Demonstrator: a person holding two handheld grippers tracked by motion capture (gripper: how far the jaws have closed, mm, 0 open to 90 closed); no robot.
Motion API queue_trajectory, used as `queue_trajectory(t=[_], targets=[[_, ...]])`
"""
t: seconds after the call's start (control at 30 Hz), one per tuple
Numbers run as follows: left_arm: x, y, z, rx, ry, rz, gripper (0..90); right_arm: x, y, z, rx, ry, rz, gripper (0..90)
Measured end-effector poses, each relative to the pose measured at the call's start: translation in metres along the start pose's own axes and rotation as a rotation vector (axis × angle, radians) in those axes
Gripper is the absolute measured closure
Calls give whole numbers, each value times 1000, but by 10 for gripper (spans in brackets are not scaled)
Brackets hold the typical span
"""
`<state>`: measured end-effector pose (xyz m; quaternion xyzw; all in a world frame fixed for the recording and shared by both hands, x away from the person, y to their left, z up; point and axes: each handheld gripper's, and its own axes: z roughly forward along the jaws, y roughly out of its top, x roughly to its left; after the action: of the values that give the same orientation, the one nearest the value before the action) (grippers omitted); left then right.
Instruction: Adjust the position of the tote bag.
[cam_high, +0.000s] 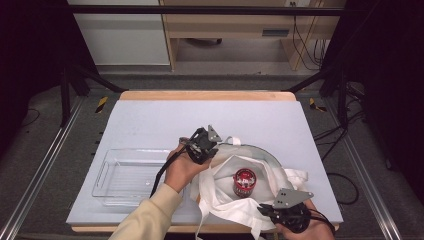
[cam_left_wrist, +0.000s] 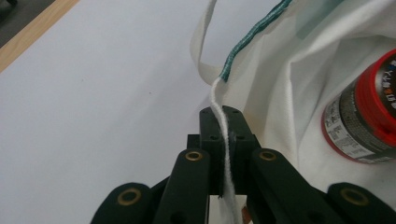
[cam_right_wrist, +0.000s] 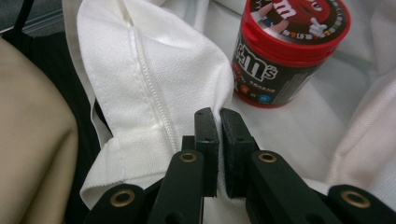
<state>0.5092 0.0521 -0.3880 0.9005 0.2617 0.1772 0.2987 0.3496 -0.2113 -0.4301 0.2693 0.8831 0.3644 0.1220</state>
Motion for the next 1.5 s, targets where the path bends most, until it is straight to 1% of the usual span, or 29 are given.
queue_trajectory(t=[0.2, 0.23, 0.33, 0.47, 0.57, 0.6, 0.63, 0.67, 0.7, 0.73, 0.8, 0.87, 0.9, 0.97, 1.03, 1.13, 1.2, 1.3, 1.37, 1.43, 1.5], targets=[[5, 0, 5, 12, 10, -12, 877, 4, -4, 2, 20, 22, -14, 868], [6, 0, 6, 7, 12, -16, 877, 5, -5, 2, 24, 27, -10, 869], [8, 1, 9, 25, 23, -17, 877, 5, -7, 4, 34, 39, -19, 869], [9, 2, 13, 33, 40, -20, 877, 6, -10, 5, 44, 53, -21, 869], [8, 1, 15, 44, 26, -15, 875, 6, -10, 7, 42, 55, -16, 866], [6, 1, 14, 33, 26, -14, 874, 5, -10, 6, 38, 49, -12, 860], [4, 0, 12, 23, 26, -10, 874, 4, -9, 6, 31, 49, -8, 844], [3, 0, 9, 23, 18, -1, 872, 2, -9, 5, 26, 48, -3, 801], [1, -1, 7, 9, 9, 2, 867, 1, -7, 4, 17, 44, 3, 732], [-1, -2, 5, 0, 5, 6, 850, -1, -6, 2, 6, 34, 11, 661], [-6, -3, 1, -18, 4, 14, 771, -5, 0, -2, 2, 12, 25, 530], [-9, -4, -4, -39, 1, 16, 675, -7, 7, -6, 5, -1, 33, 447], [-11, -5, -7, -52, 3, 9, 621, -8, 11, -8, 1, -1, 33, 426], [-14, -5, -15, -74, -5, 4, 521, -10, 21, -12, -15, -12, 33, 388], [-16, -6, -23, -111, -4, 0, 444, -12, 31, -15, -22, -21, 41, 353], [-19, -9, -37, -155, -8, -21, 357, -18, 48, -12, -14, -43, 71, 312], [-19, -13, -44, -168, -6, -36, 332, -23, 59, -6, -10, -60, 107, 285], [-17, -22, -55, -182, 1, -53, 292, -31, 71, 4, 1, -80, 140, 273], [-15, -28, -61, -187, 3, -59, 268, -34, 77, 13, 5, -75, 156, 261], [-14, -34, -65, -187, 5, -71, 250, -37, 81, 22, 27, -87, 162, 256], [-12, -41, -69, -188, 8, -73, 232, -40, 83, 28, 40, -95, 165, 245]])
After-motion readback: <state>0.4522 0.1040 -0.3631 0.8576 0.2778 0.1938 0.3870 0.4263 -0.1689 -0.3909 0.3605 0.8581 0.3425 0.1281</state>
